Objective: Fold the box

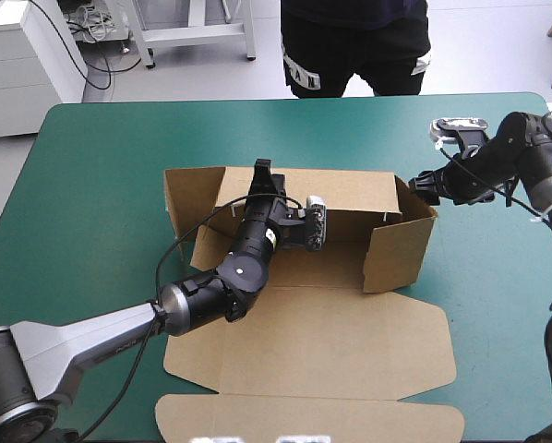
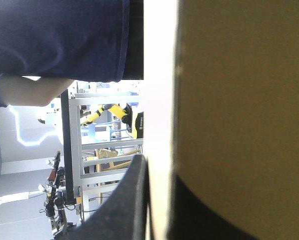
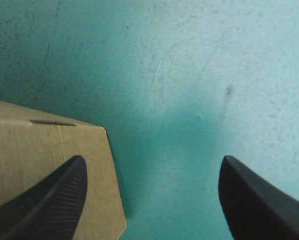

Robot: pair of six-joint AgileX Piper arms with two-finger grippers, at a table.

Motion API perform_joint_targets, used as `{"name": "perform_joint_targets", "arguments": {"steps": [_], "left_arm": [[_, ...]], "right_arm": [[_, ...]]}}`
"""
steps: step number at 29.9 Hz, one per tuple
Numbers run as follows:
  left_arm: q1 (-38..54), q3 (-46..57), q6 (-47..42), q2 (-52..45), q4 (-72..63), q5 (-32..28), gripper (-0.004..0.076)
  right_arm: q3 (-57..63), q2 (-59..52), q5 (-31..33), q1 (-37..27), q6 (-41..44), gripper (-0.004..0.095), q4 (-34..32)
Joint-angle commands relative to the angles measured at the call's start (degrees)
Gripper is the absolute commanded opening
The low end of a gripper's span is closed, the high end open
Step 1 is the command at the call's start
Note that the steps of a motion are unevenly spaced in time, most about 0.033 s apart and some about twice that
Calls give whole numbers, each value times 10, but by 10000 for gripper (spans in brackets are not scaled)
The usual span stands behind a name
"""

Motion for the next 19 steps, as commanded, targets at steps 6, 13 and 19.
{"name": "perform_joint_targets", "arguments": {"steps": [6, 13, 19], "left_arm": [[-3, -11, -8, -24, -26, 19, -8], [-3, -11, -8, -24, -26, 18, -8], [-3, -11, -8, -24, -26, 17, -8]], "right_arm": [[104, -98, -81, -5, -83, 668, 106], [215, -171, -161, -5, -133, 668, 157], [290, -225, -196, -5, -177, 625, 171]]}}
